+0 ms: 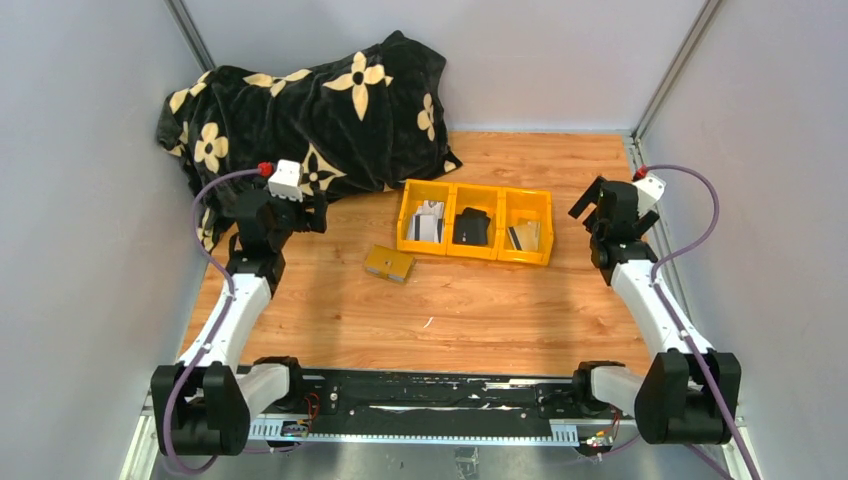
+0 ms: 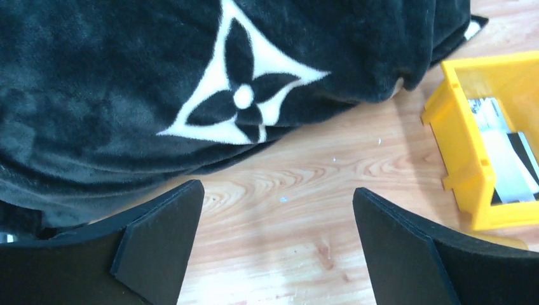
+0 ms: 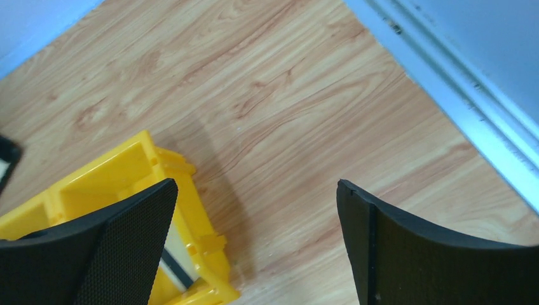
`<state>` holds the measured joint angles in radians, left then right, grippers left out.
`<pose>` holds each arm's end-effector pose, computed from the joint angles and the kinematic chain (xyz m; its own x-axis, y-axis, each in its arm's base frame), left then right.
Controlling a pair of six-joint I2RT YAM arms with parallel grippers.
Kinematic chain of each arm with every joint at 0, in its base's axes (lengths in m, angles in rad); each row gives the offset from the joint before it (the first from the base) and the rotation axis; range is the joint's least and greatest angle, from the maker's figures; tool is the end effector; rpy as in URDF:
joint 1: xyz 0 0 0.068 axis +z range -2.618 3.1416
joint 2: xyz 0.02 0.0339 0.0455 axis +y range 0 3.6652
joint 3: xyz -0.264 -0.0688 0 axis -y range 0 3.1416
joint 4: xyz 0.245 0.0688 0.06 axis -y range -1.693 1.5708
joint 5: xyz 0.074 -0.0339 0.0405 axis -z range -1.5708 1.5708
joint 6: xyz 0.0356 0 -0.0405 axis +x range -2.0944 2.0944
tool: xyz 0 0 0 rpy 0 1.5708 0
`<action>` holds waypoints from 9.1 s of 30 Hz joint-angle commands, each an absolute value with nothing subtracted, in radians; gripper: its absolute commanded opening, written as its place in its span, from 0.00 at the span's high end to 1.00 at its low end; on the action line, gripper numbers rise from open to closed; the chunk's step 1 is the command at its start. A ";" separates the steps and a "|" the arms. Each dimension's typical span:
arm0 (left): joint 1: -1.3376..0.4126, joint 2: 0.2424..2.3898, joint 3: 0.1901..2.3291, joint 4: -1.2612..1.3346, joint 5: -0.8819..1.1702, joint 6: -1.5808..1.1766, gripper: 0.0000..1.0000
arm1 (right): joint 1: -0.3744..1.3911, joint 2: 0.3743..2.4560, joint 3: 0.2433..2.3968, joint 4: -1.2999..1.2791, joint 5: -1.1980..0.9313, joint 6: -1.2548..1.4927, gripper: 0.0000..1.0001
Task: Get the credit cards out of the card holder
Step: Pick up the card holder from the center of the board, then open the card holder.
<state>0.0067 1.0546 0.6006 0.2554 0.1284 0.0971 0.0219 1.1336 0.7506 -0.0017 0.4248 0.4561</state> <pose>0.2434 -0.0029 0.2680 -0.1848 0.0949 -0.9782 0.1374 0.9880 0.0699 0.2568 -0.0091 0.2768 -0.1774 0.3975 -0.9003 0.4902 0.8289 0.2694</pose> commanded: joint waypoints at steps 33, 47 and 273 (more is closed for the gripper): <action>0.085 1.092 1.069 -0.725 0.451 0.214 0.00 | 1.019 1.891 1.410 -0.243 0.025 0.210 0.00; 0.092 1.113 1.111 -0.764 0.502 0.214 0.00 | 0.964 1.976 1.424 -0.243 0.050 0.084 0.00; 0.091 0.879 1.030 -0.394 0.934 -0.584 1.00 | 0.909 1.710 1.420 0.487 -0.673 0.868 0.59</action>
<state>0.1028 0.9001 1.0168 -0.4412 0.8513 -0.5388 0.8997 1.6772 1.3788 0.3977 -0.6655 0.8085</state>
